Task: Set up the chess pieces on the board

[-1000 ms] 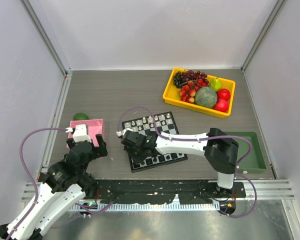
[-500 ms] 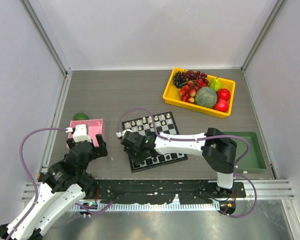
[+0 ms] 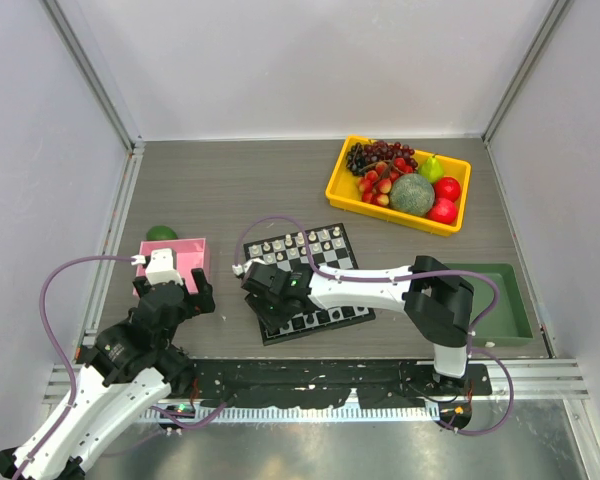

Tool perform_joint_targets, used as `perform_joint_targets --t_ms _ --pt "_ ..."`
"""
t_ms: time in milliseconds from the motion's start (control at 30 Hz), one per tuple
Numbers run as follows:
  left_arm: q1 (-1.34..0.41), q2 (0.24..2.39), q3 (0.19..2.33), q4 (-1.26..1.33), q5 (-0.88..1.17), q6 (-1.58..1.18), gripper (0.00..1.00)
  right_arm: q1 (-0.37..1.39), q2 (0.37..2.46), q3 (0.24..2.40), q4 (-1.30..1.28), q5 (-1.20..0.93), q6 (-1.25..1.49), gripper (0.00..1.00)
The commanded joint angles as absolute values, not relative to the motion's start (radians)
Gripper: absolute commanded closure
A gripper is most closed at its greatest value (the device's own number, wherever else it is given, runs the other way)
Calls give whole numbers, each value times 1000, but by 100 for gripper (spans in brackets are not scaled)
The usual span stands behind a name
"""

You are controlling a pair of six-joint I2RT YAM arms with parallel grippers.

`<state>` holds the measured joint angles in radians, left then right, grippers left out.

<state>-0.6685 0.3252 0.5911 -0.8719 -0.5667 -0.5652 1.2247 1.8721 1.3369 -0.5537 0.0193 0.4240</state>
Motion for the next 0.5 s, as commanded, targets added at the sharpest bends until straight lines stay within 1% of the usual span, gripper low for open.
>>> perform_joint_targets --t_ms 0,200,467 --pt "-672 318 592 -834 -591 -561 1 1230 1835 1376 -545 15 422 61" --pt "-670 316 592 -834 -592 -561 1 1220 1787 1407 -563 54 408 57" --pt "-670 314 592 -835 -592 -561 1 1141 1802 1450 -563 83 397 57"
